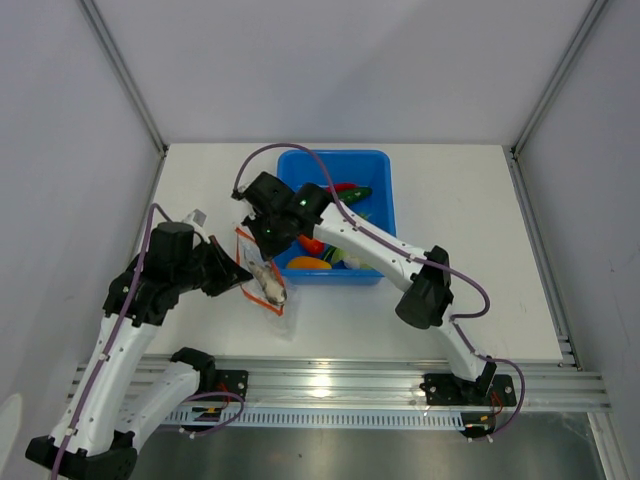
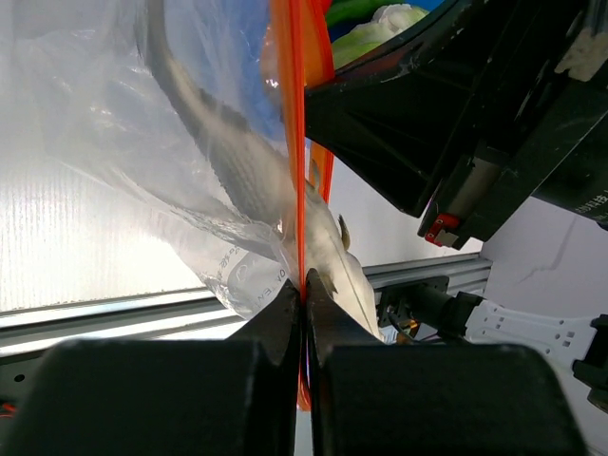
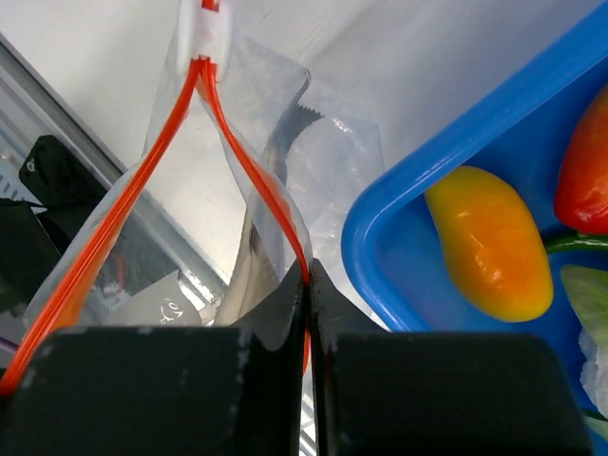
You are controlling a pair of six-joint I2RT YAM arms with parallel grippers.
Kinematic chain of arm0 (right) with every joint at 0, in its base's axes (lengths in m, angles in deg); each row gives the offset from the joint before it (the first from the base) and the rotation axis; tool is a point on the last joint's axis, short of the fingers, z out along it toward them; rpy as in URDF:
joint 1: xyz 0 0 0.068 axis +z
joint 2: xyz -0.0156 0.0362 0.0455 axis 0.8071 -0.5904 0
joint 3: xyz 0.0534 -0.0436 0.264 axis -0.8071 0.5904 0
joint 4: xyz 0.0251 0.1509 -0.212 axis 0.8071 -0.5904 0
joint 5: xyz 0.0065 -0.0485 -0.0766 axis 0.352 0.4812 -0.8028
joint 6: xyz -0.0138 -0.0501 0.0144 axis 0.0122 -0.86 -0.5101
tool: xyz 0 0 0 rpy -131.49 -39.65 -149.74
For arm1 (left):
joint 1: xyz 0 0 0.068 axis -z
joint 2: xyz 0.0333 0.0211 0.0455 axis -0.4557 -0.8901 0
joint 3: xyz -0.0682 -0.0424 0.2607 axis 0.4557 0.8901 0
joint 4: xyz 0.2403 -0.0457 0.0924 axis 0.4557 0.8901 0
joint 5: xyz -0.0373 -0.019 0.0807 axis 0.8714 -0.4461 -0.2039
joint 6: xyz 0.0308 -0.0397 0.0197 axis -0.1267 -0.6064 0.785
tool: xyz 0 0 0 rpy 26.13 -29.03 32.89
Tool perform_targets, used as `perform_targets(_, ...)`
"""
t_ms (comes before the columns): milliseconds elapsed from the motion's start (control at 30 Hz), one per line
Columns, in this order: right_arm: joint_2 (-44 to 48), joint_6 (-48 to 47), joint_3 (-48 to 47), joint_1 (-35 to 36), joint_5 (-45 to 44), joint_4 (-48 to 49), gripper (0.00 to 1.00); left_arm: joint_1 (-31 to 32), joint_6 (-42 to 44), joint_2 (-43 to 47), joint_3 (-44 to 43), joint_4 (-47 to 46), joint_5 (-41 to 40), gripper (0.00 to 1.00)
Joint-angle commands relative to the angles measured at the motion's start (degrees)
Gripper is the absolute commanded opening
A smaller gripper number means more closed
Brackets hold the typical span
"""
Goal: Place the food in the zip-top bag and seal the zipper
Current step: Adjust the zipper food storage bag at the center of the board.
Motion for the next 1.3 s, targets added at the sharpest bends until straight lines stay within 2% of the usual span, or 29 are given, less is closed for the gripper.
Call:
perform_targets(0, 1.2, -0.35, 0.45, -0.2, -1.4, -1.37, 0.0, 0.36, 0.82, 0.9, 0.95, -0.61, 1.58, 0.01)
perform_targets(267, 5.77, 0.96, -4.02, 0.06, -2.38, -6.81, 0.0, 0.36, 0.3, 4.06, 4.56, 0.36, 4.74, 0.01)
perform_targets(467, 6.91, 3.08, -5.61, -0.47, 5.35, -8.58, 0.0, 0.36, -0.23, 5.21, 3.07, 2.29, 6.15, 0.0)
perform_targets(667, 6.39, 2.55, -5.7, -0.29, 7.55, -8.49, 0.0, 0.36, -0.76, 5.47, 0.88, 3.53, 5.18, 0.01)
perform_targets(833, 7.44, 2.11, -5.52, -0.2, 9.75, -6.56, 0.0, 0.36, -1.2, 5.56, -1.94, 4.66, 3.52, 0.01)
perform_targets(1000, 8.05, 1.06, -6.22, -0.55, 11.42, -4.55, 0.0, 0.36, -2.69, 5.91, -9.31, 7.48, -1.66, 0.01)
perform_targets(1100, 10.07, 1.23, -5.27, -0.82, 11.77, -1.3, 0.0, 0.36, -2.96, 6.18, -12.12, 7.13, -2.11, 0.01)
perform_targets(1167, 11.66, 1.67, -5.0, -1.25, 11.95, 1.87, 0.0, 0.36, -2.43, 4.86, -11.88, 8.52, -1.85, 0.01)
perform_targets(1267, 12.01, 3.95, -3.33, -3.01, 13.79, 3.63, 0.0, 0.36, -2.43, 2.67, -4.7, 9.67, 1.83, 0.01)
